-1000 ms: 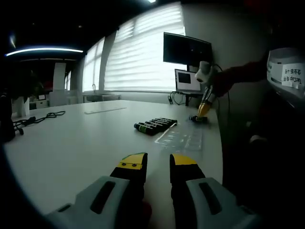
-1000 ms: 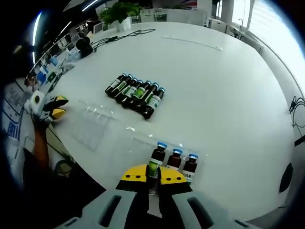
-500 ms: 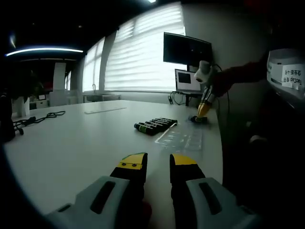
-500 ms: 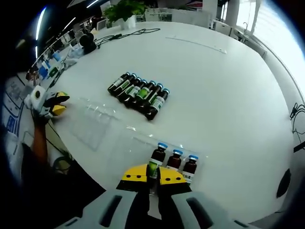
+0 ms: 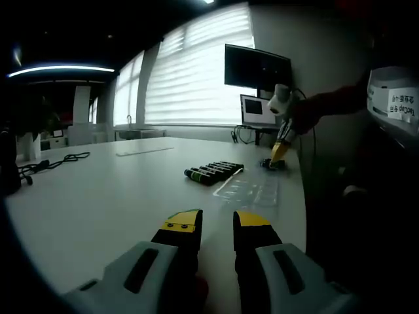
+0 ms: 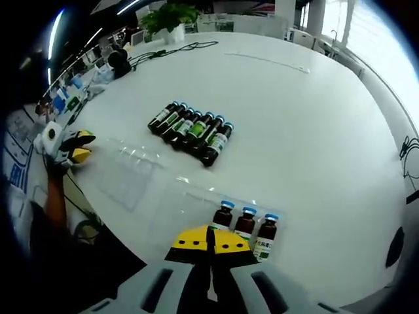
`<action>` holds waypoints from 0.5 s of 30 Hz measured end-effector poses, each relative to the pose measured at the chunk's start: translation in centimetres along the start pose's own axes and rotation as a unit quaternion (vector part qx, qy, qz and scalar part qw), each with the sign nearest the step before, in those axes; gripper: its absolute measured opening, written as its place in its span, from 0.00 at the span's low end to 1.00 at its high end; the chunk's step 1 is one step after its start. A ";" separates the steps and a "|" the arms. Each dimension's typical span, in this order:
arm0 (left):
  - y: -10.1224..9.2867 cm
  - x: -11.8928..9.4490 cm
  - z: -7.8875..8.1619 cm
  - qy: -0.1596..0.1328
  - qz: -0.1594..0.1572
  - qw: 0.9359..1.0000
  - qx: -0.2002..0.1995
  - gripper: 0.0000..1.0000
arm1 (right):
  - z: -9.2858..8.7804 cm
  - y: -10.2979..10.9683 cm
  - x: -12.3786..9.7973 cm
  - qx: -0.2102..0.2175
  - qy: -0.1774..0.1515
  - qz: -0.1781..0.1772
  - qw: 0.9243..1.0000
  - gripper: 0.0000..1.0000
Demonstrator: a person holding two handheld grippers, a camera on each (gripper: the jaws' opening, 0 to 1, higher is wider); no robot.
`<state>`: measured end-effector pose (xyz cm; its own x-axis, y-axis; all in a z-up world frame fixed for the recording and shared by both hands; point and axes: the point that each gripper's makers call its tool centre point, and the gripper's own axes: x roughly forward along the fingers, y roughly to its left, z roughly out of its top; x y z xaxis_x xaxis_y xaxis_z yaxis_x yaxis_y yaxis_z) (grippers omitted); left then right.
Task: Grip medicine bottles put into box
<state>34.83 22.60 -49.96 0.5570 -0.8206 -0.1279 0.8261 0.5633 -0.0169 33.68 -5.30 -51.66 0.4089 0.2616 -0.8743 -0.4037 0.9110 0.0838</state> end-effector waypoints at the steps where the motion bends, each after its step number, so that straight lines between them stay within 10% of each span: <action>1: 0.0 0.0 0.0 0.000 0.000 1.000 0.000 0.13 | 0.1 0.2 -0.1 0.002 -0.008 -0.001 1.000 0.00; 15: 0.0 0.0 0.0 0.000 0.000 1.000 0.000 0.13 | 1.8 -0.3 -1.0 -0.003 -0.036 -0.015 0.999 0.02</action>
<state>34.84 22.62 -49.97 0.5565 -0.8211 -0.1274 0.8264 0.5628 -0.0172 34.88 -5.29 -49.92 0.4792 0.2562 -0.8395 -0.3950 0.9171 0.0543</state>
